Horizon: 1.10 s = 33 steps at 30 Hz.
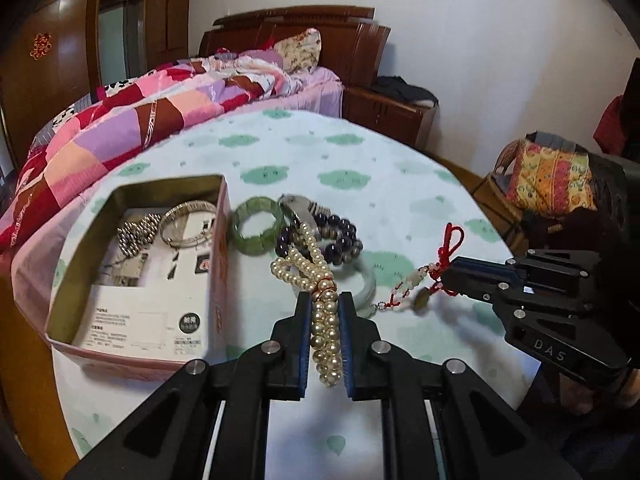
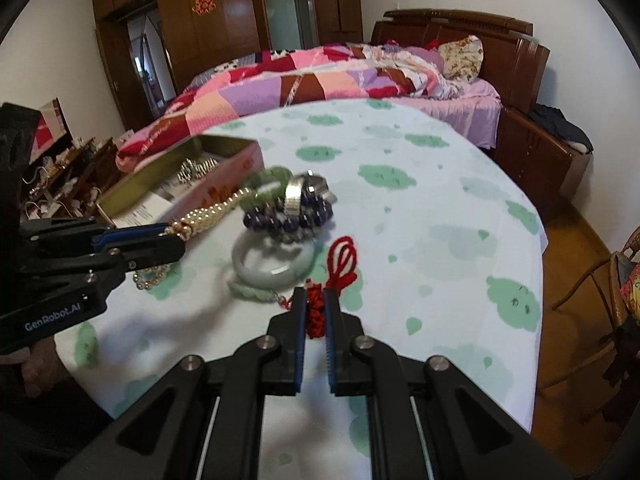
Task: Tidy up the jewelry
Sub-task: 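Lift the pearl necklace with the left gripper while the right carries the red pendant toward the tin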
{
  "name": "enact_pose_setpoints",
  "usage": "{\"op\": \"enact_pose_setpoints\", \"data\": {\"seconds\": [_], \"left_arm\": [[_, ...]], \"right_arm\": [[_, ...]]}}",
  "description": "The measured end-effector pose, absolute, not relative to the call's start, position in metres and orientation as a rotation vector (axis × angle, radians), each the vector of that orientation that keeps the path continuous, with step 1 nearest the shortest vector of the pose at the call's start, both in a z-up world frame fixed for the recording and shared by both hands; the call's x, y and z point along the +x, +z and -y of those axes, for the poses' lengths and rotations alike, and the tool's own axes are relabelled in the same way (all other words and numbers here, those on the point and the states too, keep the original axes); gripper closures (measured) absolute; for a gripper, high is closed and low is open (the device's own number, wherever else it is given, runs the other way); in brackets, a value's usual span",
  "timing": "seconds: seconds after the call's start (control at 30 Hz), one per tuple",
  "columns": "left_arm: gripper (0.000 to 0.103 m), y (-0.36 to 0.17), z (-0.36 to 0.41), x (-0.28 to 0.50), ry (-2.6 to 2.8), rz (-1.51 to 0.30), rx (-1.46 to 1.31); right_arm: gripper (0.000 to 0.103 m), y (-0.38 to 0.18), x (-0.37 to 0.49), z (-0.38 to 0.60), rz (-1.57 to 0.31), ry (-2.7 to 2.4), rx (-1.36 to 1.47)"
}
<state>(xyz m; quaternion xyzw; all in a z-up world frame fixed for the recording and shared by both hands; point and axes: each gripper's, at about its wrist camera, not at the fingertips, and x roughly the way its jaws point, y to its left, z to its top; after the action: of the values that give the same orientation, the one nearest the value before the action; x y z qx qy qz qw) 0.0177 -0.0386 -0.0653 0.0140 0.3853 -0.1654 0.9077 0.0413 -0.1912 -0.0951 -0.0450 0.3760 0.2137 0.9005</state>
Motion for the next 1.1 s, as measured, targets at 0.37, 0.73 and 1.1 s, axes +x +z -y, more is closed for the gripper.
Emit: {"op": "enact_pose_setpoints", "data": {"seconds": [0.37, 0.73, 1.1], "left_arm": [[0.091, -0.042, 0.024, 0.015, -0.32, -0.731, -0.003], [0.091, -0.031, 0.013, 0.013, -0.306, -0.701, -0.022], [0.091, -0.029, 0.004, 0.017, -0.285, -0.697, -0.037]], "right_arm": [[0.093, -0.062, 0.035, 0.187, -0.687, 0.477, -0.061], [0.094, -0.041, 0.031, 0.181, -0.633, 0.503, -0.05], [0.098, -0.034, 0.037, 0.176, -0.617, 0.516, -0.053]]}}
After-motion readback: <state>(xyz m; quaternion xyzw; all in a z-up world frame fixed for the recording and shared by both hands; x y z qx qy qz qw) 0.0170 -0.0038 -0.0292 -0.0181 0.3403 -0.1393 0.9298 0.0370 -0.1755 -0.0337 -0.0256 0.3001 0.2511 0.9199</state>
